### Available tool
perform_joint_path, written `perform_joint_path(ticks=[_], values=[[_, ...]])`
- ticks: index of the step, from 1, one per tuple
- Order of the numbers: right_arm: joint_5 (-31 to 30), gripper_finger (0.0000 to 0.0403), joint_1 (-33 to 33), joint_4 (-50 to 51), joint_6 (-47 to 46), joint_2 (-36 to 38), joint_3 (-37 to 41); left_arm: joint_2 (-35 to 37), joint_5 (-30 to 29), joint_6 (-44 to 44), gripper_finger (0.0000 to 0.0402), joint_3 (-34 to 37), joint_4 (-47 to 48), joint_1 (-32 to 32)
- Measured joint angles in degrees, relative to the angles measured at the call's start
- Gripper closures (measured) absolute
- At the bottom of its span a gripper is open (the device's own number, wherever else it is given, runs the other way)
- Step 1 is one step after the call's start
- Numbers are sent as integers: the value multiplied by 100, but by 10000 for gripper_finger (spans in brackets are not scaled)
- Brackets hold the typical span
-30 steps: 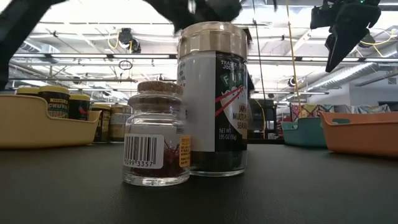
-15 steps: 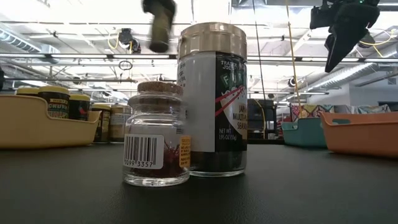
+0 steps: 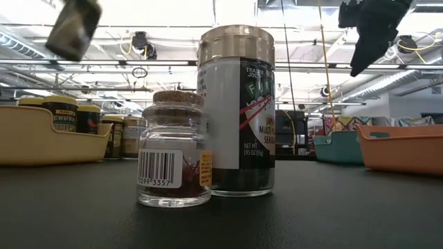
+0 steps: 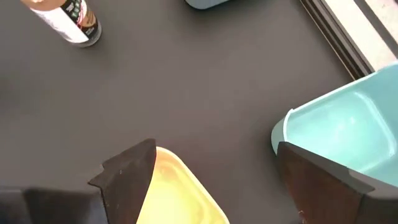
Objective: Sort spices by type
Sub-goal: Put the yellow seasoning can into the yellow bin
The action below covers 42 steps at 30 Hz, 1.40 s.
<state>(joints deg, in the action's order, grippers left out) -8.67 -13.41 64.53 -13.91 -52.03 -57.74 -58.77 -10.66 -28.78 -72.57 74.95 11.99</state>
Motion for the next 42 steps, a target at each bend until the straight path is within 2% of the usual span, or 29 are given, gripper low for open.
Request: perform_joint_path(ticks=[4,9,15,22,26,42], values=[[0,74,0,-2,-218,0,0,728,-143,-744,149,957,-80,307],[-2,74,0,-7,-342,0,-1,1244,-132,-1333,149,1824,-133,590],[-2,74,0,-7,-344,0,0,1423,-119,-1727,148,2422,-159,771],[-4,74,0,-7,-344,0,0,1419,-157,-1741,148,2998,-306,771],[-5,74,0,-7,-344,0,0,1429,-159,-1587,148,3189,-606,771],[-7,74,0,-4,-344,0,0,1420,-133,-1595,148,3241,-655,771]])
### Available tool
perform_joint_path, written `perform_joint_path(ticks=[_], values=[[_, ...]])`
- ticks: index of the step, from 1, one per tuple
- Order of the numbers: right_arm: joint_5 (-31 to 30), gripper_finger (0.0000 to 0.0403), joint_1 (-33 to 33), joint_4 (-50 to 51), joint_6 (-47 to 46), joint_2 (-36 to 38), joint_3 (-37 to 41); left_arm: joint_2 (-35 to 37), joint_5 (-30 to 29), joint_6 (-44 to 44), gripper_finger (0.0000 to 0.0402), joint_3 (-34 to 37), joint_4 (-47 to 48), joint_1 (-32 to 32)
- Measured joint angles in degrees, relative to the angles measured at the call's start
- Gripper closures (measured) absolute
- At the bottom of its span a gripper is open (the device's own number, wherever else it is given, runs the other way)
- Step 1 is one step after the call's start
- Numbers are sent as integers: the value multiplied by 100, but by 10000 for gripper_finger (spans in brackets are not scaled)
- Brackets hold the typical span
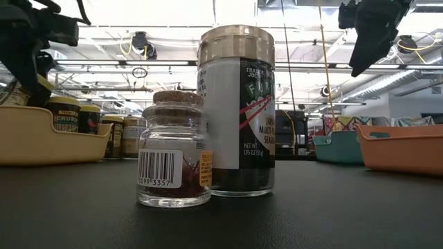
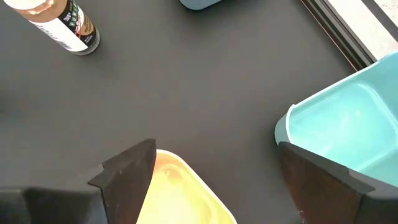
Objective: Sort spices by type
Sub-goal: Put the yellow seasoning can into the yellow bin
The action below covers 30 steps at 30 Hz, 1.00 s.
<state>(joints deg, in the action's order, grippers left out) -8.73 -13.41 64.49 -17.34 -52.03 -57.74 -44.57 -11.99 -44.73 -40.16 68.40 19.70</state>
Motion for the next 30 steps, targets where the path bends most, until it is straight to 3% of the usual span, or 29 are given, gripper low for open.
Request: perform_joint_path(ticks=[10,21,30], values=[[0,74,0,0,0,0,0,-3,20,-187,145,0,-16,0],[0,74,0,2,23,0,0,-88,414,-296,75,0,-188,-2],[0,74,0,2,68,0,0,-91,595,-176,71,-295,-197,-7]])
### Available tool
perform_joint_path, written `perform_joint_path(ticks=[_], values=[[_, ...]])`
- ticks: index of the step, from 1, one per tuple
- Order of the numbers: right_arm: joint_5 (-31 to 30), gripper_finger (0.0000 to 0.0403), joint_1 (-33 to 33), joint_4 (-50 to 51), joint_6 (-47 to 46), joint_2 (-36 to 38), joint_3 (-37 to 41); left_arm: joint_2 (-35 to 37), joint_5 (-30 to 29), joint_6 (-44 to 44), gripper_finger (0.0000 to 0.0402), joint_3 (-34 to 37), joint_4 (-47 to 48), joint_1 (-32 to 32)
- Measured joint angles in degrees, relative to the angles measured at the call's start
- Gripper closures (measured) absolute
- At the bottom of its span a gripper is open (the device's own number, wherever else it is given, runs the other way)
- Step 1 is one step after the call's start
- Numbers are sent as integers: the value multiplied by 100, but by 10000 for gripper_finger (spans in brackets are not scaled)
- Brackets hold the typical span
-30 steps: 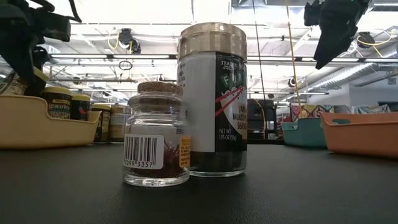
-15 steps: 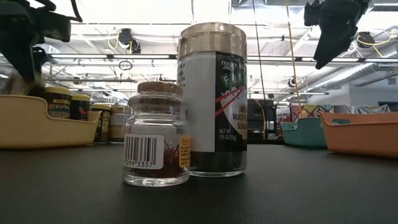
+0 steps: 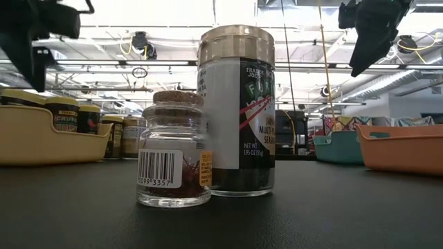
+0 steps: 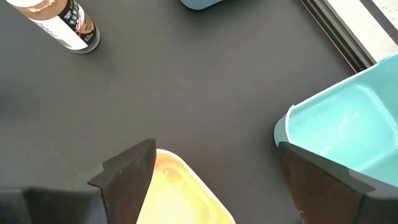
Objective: Sort spices by type
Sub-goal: Put the yellow seasoning can into the yellow bin
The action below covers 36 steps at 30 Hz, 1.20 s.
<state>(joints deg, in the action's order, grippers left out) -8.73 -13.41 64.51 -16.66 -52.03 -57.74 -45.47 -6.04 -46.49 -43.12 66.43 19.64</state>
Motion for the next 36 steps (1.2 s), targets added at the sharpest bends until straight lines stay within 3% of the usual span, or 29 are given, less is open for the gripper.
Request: perform_joint_path(ticks=[5,9,12,15,22,26,33,36], values=[[0,74,1,-1,40,0,0,0,-251,82,71,-446,15,-10],[0,74,1,-1,84,0,0,2,-1002,153,71,-849,64,-208],[0,74,0,-2,97,0,0,-28,-1381,551,71,-1125,72,-678],[0,74,2,-4,133,0,0,-202,-1553,860,71,-1425,72,-1532],[-2,74,0,-148,288,0,0,-1191,-688,1832,71,-1988,310,-4096],[-3,74,2,-188,407,0,0,-1895,-214,2435,71,-2102,299,-5187],[-2,74,0,-284,570,0,0,-2913,-191,3196,71,-2115,115,-6085],[-2,74,25,-973,818,4,136,-3197,-197,3373,71,-2115,-98,-6233]])
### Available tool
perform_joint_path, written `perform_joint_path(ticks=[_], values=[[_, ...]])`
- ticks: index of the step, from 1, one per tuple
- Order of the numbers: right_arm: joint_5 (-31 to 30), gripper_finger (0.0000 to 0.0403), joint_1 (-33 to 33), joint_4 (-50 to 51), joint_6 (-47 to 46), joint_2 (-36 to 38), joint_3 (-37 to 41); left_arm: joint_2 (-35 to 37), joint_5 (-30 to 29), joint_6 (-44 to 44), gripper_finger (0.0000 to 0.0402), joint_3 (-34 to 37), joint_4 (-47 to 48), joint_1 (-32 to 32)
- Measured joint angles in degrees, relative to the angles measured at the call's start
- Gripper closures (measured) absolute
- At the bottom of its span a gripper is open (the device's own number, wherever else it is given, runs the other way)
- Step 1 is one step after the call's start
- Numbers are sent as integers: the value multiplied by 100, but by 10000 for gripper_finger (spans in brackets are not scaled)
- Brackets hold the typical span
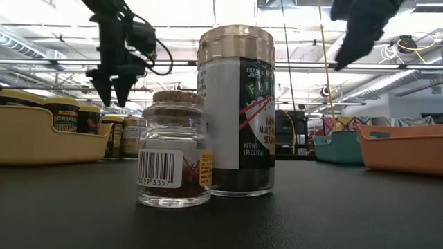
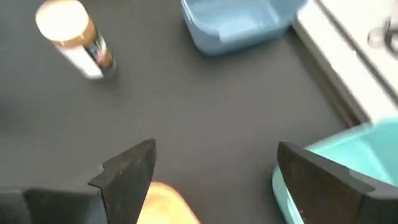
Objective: Sort spices by type
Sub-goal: Put the yellow seasoning can into the yellow bin
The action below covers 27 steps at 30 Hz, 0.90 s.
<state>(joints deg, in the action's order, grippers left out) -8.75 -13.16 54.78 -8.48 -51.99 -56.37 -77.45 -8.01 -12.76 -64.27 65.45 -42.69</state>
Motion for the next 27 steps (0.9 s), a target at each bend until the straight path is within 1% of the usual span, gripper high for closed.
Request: perform_joint_path(ticks=[3,6,7,9,11,13,15,16,17,23,27], values=[[27,74,120,-959,302,3,335,-197,2,21,71,0,-186,-78],[374,82,234,-1995,567,-28,756,-314,9,17,71,0,-179,-129],[491,90,283,-2340,616,-43,909,-347,7,12,71,0,-158,-132],[760,123,396,-3083,625,-82,1183,-399,9,16,71,0,-152,-147],[1052,180,531,-3801,624,-151,1404,-431,13,18,71,0,-163,-171],[1326,260,715,-4433,693,-262,1566,-489,17,52,71,0,-207,-208],[1372,349,967,-4929,888,-412,1669,-542,17,129,71,0,-204,-254],[1371,375,1090,-5178,1013,-493,1712,-568,19,131,71,0,-204,-278],[1363,384,1207,-5434,1054,-585,1736,-602,19,130,71,0,-204,-305],[1282,401,1705,-6509,1315,-1179,1745,-752,31,163,71,0,-274,-441],[1279,401,1742,-6607,1369,-1358,1667,-833,31,173,71,0,-406,-498]])
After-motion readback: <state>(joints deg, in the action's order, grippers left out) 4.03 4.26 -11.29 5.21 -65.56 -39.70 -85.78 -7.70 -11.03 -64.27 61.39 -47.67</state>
